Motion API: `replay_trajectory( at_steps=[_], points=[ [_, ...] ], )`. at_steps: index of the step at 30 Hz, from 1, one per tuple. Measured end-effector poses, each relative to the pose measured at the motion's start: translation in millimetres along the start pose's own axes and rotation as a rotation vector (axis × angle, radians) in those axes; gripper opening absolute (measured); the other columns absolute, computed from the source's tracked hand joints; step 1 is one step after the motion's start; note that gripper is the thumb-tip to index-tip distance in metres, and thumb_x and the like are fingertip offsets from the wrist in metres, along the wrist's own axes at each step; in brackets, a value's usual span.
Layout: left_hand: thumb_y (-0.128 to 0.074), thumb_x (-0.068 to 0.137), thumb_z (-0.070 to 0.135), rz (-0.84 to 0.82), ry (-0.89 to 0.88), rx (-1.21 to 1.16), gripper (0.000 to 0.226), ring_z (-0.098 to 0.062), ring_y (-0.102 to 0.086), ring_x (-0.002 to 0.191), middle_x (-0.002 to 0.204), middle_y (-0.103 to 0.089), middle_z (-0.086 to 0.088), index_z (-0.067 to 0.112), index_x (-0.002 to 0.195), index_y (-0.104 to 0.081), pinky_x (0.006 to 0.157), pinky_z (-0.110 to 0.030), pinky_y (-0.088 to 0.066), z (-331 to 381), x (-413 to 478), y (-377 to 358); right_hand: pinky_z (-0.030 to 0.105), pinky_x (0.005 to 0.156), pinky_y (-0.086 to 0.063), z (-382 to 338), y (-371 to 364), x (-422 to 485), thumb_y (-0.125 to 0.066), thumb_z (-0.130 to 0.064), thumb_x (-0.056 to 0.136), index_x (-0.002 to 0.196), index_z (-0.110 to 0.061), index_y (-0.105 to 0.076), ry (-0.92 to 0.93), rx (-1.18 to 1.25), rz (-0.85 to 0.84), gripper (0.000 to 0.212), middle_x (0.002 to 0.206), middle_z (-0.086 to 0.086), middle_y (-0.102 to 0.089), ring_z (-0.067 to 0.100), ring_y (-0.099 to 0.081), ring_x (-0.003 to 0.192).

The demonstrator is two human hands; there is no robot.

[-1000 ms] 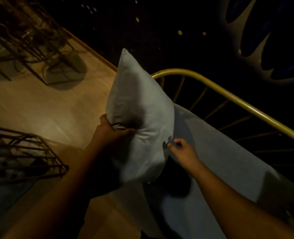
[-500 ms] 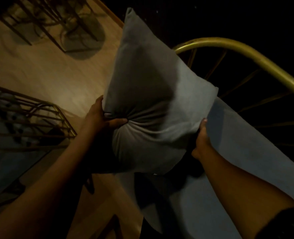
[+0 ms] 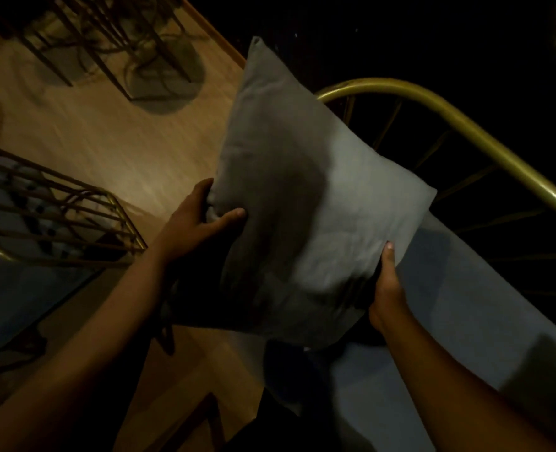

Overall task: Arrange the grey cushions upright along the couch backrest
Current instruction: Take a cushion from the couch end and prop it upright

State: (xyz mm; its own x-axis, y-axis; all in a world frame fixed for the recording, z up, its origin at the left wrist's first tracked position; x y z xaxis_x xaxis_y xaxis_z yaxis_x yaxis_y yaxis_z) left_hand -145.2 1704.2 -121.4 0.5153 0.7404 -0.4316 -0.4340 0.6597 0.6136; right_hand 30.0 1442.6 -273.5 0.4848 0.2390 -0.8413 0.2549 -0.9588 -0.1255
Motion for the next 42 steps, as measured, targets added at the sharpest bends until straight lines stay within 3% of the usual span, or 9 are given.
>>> replay_trajectory(
  at_steps=[5,11,15,18,23,31,35,39,42],
  points=[
    [-0.058,0.053,0.086,-0.033,-0.033,0.213,0.108,-0.025,-0.048,0.125,0.139,-0.049,-0.004,0.022,0.138,-0.039,0.102,-0.043,-0.041,0.8,-10.8,-31.9,0.045,0.101,-0.046,38.6,65.0,-49.3,-0.071,-0.078,0.051,0.131,-0.027,-0.055,0.115,-0.078,0.162,0.096,0.130,-0.002,-0.061,0.021,-0.060,0.114],
    [-0.065,0.062,0.073,-0.161,0.120,0.169,0.102,-0.033,-0.050,0.120,0.138,-0.046,-0.014,0.016,0.138,-0.031,0.099,-0.051,-0.044,-14.7,-1.2,-82.1,0.039,0.106,-0.039,86.0,86.8,-86.5,-0.065,-0.047,0.084,0.131,-0.015,-0.055,0.218,-0.091,0.309,0.057,0.135,0.000,-0.054,0.019,-0.052,0.123],
    [-0.065,0.054,0.078,-0.127,0.160,0.128,0.109,-0.034,-0.047,0.123,0.139,-0.045,-0.013,0.018,0.139,-0.031,0.101,-0.054,-0.042,-41.1,17.5,-86.5,0.052,0.104,-0.043,128.8,63.9,-81.4,-0.079,-0.064,0.058,0.133,-0.023,-0.053,0.085,-0.014,0.204,0.089,0.134,0.004,-0.058,0.027,-0.056,0.120],
    [-0.067,0.048,0.080,-0.189,0.191,0.088,0.116,-0.035,-0.044,0.128,0.142,-0.042,-0.011,0.022,0.142,-0.029,0.099,-0.054,-0.044,-68.7,26.1,-96.6,0.050,0.105,-0.042,129.5,49.4,-70.2,-0.073,-0.040,0.078,0.141,-0.018,-0.041,0.085,-0.121,0.181,0.075,0.137,0.006,-0.054,0.028,-0.055,0.121],
    [-0.062,0.067,0.070,-0.206,0.232,0.412,0.111,-0.039,-0.010,0.144,0.159,-0.004,-0.015,0.027,0.149,-0.001,0.113,-0.058,-0.014,-92.8,17.0,-132.3,0.048,0.104,-0.044,114.4,23.5,-36.2,-0.081,-0.049,0.055,0.146,-0.007,-0.026,0.130,-0.492,0.213,0.115,0.141,0.016,-0.047,0.033,-0.051,0.125],
    [-0.064,0.067,0.067,-0.149,0.140,0.430,0.107,-0.043,0.005,0.144,0.160,0.004,-0.011,0.036,0.148,-0.001,0.111,-0.064,-0.003,-95.3,31.8,-136.5,0.046,0.109,-0.036,93.3,55.6,-24.1,-0.090,-0.043,0.051,0.142,-0.003,-0.030,0.117,-0.676,0.362,0.116,0.144,0.019,-0.041,0.035,-0.037,0.134],
    [-0.064,0.072,0.062,-0.120,0.164,0.432,0.099,-0.044,0.000,0.143,0.159,0.001,-0.014,0.037,0.147,-0.004,0.112,-0.062,-0.008,-85.0,27.1,-138.0,0.046,0.109,-0.036,84.2,58.7,-29.1,-0.087,-0.038,0.062,0.149,-0.014,-0.014,0.120,-0.693,0.351,0.116,0.151,0.018,-0.026,0.038,-0.030,0.137],
    [-0.062,0.079,0.048,-0.096,0.040,0.435,0.075,-0.036,-0.026,0.137,0.152,-0.022,-0.012,0.029,0.142,-0.026,0.108,-0.052,-0.027,-57.5,2.1,-140.1,0.049,0.101,-0.046,59.2,64.3,-42.6,-0.086,-0.051,0.053,0.144,-0.017,-0.026,0.220,-0.571,0.278,0.114,0.139,0.016,-0.046,0.033,-0.051,0.124],
    [-0.067,0.077,0.037,-0.168,-0.038,0.241,0.066,-0.030,-0.039,0.130,0.143,-0.036,-0.008,0.024,0.135,-0.040,0.107,-0.049,-0.036,-30.6,-22.3,-149.3,0.032,0.097,-0.042,36.9,81.9,-59.7,-0.079,-0.024,0.075,0.146,-0.014,-0.021,0.243,-0.510,0.230,0.091,0.125,0.003,-0.050,0.019,-0.051,0.114]
  ],
)
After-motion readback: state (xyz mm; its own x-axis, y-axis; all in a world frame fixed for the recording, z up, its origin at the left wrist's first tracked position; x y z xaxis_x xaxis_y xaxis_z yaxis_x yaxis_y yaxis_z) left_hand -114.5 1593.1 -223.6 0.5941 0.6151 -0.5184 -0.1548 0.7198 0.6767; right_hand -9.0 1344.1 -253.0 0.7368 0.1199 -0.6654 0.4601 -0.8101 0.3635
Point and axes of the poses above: each hand's wrist, its own x-axis towards the middle knuckle, its own y-axis out of the back of the hand, z = x × y, the point moved 7 cm from there along x, towards the middle knuckle
